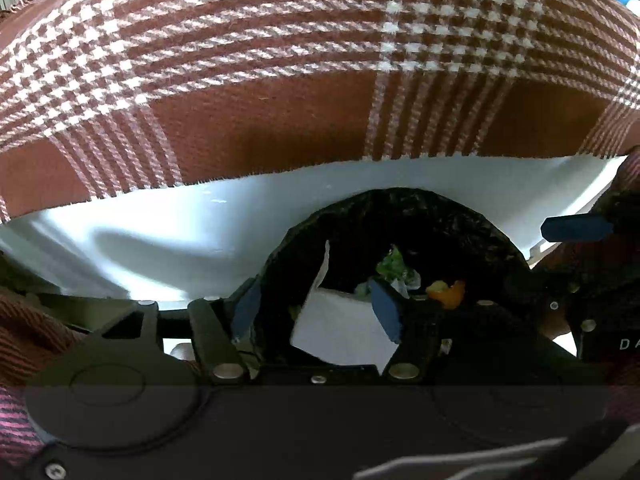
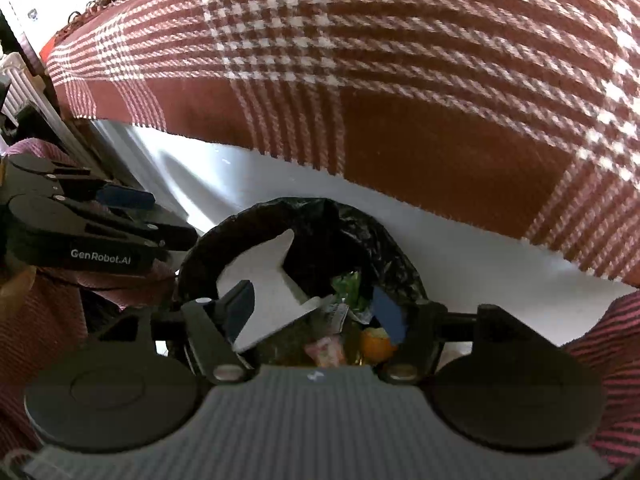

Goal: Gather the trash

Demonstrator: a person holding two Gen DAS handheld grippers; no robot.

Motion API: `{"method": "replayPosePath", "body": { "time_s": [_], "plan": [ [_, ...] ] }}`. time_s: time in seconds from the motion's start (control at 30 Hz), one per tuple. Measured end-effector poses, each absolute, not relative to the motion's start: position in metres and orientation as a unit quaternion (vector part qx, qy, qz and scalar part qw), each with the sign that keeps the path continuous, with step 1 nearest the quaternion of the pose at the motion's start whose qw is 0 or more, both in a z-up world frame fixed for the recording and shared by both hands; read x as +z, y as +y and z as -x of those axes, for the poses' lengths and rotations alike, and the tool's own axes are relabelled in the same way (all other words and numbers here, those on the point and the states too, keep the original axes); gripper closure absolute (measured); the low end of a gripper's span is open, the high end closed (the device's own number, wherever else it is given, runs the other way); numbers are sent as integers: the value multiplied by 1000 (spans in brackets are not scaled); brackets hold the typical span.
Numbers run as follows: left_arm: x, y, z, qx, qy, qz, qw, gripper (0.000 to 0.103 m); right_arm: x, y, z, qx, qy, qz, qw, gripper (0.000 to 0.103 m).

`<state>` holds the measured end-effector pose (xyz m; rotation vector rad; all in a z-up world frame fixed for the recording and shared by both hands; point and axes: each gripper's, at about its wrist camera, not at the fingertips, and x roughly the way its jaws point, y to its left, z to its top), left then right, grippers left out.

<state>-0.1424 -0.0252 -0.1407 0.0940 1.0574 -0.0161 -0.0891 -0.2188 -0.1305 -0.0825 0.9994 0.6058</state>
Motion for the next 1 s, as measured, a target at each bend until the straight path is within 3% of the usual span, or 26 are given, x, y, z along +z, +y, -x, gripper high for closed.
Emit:
{"method": "replayPosePath", "body": {
  "time_s": [0.57,1.0],
  "plan": [
    [-159,-19,142,5,526,-21,850,24,-135,-220,91,285,476,34,831,20],
    [-163,-21,138,14,532,-21,846,22,-137,-220,90,290,479,38,828,20]
  ]
}}
